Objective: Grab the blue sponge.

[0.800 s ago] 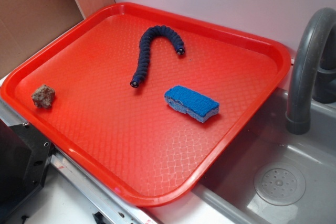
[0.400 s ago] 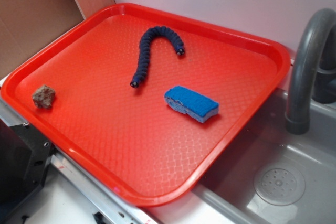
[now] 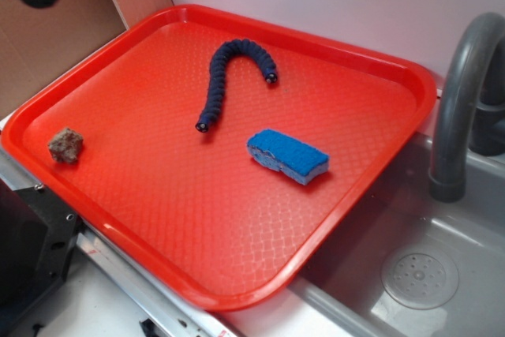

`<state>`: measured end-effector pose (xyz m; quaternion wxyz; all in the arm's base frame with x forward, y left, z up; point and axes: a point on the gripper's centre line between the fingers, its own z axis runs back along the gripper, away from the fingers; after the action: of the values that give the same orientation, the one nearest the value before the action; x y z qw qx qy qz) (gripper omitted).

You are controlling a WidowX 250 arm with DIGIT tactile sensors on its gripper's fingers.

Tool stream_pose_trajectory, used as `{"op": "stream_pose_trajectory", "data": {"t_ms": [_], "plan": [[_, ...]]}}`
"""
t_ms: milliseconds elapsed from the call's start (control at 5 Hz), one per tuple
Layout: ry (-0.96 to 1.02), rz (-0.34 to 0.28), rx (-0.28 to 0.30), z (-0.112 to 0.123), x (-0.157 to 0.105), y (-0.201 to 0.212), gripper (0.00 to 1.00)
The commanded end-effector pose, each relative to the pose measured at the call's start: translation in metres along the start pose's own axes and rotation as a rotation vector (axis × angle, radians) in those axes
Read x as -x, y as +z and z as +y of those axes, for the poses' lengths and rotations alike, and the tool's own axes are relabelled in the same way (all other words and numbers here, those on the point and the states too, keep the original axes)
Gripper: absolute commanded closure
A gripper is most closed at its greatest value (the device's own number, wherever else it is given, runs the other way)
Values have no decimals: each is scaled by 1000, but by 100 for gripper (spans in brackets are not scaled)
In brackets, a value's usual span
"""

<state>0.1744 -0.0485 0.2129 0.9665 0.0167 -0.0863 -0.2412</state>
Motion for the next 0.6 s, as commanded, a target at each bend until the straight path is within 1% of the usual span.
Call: {"op": "stream_pose_trajectory", "data": {"t_ms": [0,200,400], "plan": [[-520,44,11,-26,-51,-50,0],[-713,71,22,-37,-64,-78,0],[-802,133,3,-49,-65,-99,0]]}}
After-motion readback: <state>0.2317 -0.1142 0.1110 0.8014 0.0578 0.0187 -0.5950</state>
